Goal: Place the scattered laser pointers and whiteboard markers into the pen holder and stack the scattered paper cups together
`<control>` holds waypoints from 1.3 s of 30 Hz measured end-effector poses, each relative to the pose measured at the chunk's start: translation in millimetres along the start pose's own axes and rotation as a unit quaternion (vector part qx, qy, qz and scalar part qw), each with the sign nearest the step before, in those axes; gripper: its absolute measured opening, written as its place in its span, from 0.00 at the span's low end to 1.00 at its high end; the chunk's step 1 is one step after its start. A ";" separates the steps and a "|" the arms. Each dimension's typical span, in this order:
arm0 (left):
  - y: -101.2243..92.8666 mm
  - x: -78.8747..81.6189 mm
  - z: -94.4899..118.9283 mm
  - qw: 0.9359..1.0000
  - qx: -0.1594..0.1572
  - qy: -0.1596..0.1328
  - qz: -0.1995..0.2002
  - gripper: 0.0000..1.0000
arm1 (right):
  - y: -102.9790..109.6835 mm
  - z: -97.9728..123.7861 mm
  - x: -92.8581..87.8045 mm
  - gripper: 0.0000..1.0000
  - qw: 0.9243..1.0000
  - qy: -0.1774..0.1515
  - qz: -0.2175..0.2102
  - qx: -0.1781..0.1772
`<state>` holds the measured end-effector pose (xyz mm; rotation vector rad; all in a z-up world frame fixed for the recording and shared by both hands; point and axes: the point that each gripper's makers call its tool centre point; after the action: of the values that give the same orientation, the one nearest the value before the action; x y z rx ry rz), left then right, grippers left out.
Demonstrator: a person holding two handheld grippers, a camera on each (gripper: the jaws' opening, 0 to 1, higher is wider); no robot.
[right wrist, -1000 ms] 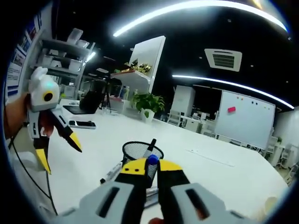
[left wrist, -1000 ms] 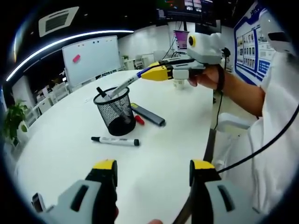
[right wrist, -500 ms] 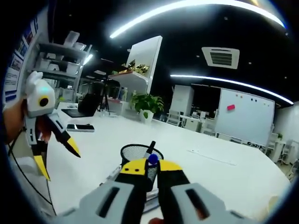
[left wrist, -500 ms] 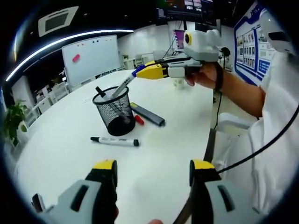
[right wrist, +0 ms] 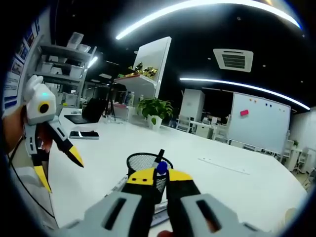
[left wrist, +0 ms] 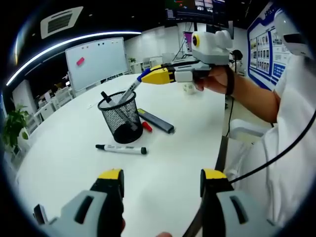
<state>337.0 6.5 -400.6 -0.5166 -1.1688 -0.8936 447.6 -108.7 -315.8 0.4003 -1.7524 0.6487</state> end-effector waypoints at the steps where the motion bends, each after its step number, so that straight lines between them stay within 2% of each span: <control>1: 0.3 0.0 0.2 1.000 0.000 0.000 0.000 0.64 | -0.1 -0.2 0.1 0.08 1.000 0.000 -0.001 0.000; 19: 1.6 -0.5 1.2 1.000 0.003 0.000 0.002 0.64 | 2.5 -9.3 0.5 0.08 1.000 0.002 -0.007 0.003; 20: 2.0 -0.7 1.4 1.000 0.004 0.000 0.002 0.64 | 3.1 -10.2 0.0 0.04 1.000 0.004 -0.007 0.004; 22: 2.4 -0.8 1.6 1.000 0.004 0.000 0.002 0.64 | 2.3 -10.2 1.0 0.02 1.000 0.003 -0.005 0.001; 39: 5.0 -0.1 2.4 1.000 0.006 0.000 0.000 0.64 | -0.9 -12.5 -2.5 0.02 1.000 0.012 -0.010 0.000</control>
<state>339.7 11.2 -399.4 -0.5061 -1.1742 -0.8860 458.4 -101.9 -315.8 0.4072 -1.7236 0.6376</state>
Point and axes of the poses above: the point that each gripper's makers call its tool centre point, and the gripper's own axes: z roughly backward along the fingers, y roughly to its left, x roughly out of its top, and after that the axes turned 15 degrees about -y, right-handed
